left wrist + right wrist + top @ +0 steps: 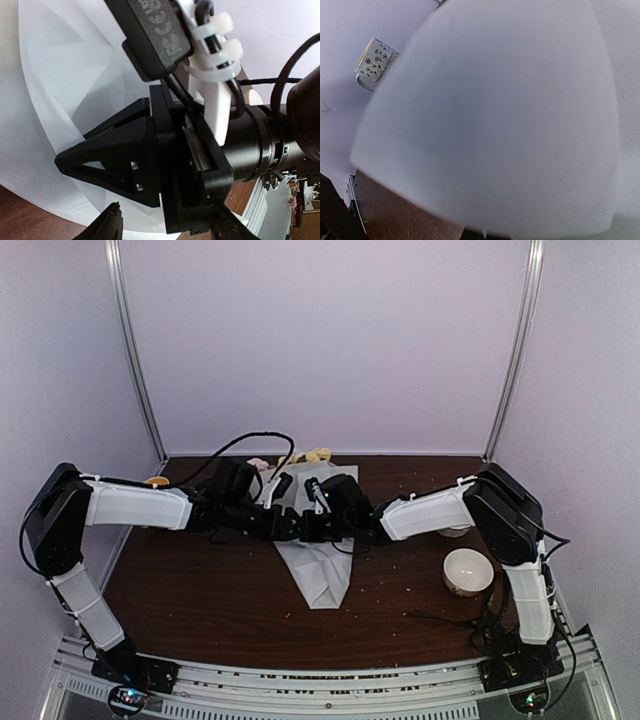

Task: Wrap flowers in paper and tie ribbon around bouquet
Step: Fold the two-thirds-folded wrapping paper at the center of the board.

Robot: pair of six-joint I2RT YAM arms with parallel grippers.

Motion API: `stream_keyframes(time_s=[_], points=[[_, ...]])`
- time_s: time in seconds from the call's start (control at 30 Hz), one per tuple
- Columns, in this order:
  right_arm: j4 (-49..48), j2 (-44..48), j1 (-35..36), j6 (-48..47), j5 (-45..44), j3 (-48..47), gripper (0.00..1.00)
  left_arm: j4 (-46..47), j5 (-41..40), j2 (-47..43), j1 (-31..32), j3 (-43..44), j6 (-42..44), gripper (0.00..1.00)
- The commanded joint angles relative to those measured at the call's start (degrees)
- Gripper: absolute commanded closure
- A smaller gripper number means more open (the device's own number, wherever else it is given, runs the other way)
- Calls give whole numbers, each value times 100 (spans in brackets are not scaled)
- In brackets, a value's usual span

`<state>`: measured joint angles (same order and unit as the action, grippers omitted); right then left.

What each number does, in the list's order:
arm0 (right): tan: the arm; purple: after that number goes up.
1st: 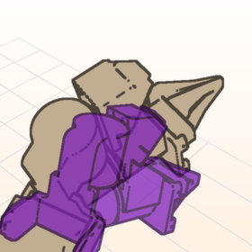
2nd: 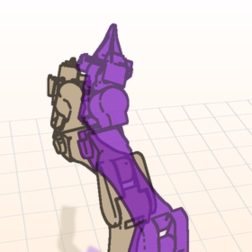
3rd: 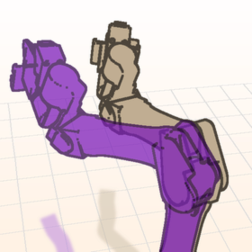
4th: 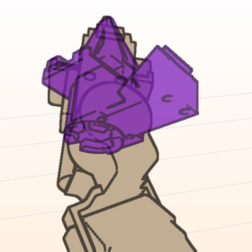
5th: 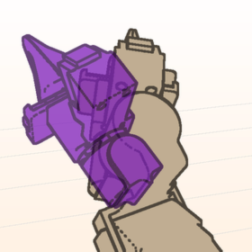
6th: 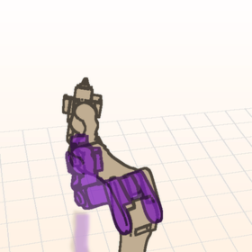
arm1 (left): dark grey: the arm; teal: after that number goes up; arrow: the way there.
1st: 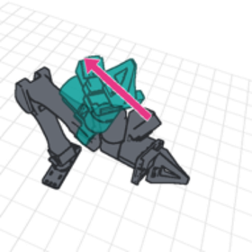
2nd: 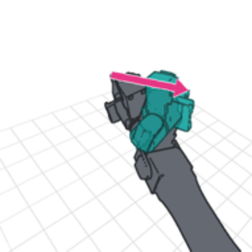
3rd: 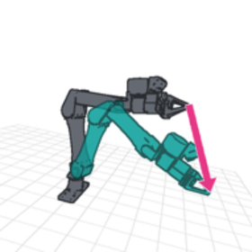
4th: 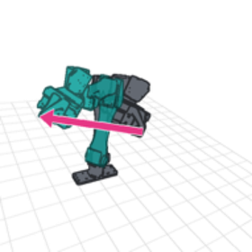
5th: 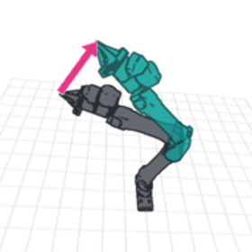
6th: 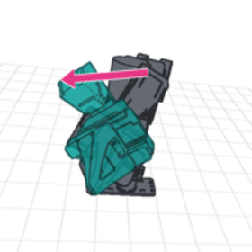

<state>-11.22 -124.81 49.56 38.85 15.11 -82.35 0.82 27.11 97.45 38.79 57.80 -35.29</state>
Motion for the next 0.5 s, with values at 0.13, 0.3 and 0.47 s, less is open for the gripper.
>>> stream_keyframes(time_s=[0.13, 0.3, 0.47], points=[[-149, 366, 39, -27, -52, -10, 100, -729, -636, -157, -108, -251, -77, 35], [-113, 365, 38, -27, -112, -35, 100, -322, -742, -754, -108, -721, -379, 30], [-87, 351, 46, -2, -153, -36, 100, -73, -598, -815, -70, -733, -398, 28]])
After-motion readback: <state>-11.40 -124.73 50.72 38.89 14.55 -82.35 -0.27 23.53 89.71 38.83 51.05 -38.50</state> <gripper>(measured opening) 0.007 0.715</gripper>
